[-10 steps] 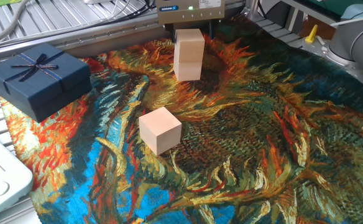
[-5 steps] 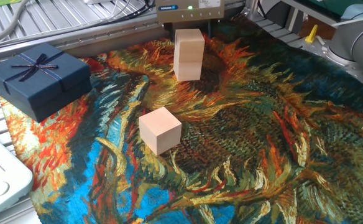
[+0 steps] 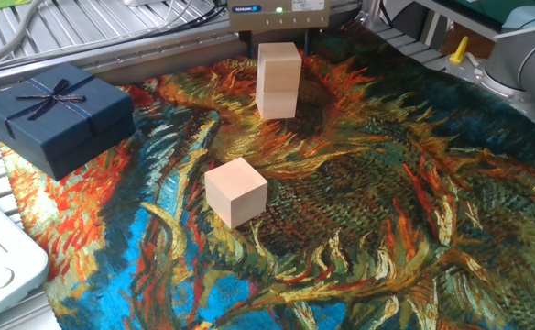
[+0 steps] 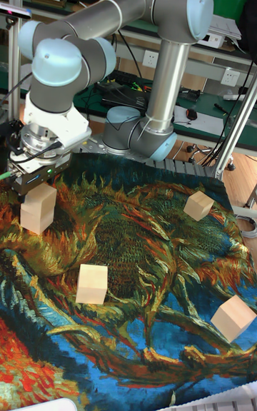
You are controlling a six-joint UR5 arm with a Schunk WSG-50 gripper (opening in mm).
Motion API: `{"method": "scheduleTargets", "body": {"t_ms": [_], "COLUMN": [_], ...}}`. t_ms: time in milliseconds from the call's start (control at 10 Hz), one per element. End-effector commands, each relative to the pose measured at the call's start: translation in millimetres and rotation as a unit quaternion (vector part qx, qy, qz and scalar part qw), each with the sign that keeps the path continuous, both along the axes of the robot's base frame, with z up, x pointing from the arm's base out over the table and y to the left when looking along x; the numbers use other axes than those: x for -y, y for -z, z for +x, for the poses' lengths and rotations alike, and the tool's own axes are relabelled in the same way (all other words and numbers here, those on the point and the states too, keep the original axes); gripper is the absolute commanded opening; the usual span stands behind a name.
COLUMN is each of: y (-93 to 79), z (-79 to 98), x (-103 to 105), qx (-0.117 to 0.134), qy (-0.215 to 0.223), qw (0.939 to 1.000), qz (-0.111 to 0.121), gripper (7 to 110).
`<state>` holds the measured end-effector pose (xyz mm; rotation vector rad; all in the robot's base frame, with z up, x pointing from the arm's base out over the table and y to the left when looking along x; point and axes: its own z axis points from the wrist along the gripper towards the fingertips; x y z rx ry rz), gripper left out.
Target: Stack the blocks in a vertical line of five
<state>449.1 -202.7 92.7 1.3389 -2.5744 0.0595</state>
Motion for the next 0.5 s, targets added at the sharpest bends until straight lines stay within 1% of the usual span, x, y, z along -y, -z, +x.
{"method": "scheduleTargets", "body": {"t_ms": [0, 100, 200, 300, 400], "y": [-10.4, -11.1, -11.9, -13.3, -14.0], "z": [4.6, 6.5, 8.9, 7.6, 7.4], "x": [-6, -14, -17, -19, -25], "qx": [0.021, 0.028, 0.034, 0.035, 0.035], "qy": [0.023, 0.026, 0.025, 0.029, 0.031], "qw": [0.9995, 0.9993, 0.9990, 0.9989, 0.9987], "qz": [-0.009, 0.005, 0.011, 0.014, 0.022], "gripper": [88, 88, 88, 88, 88]}}
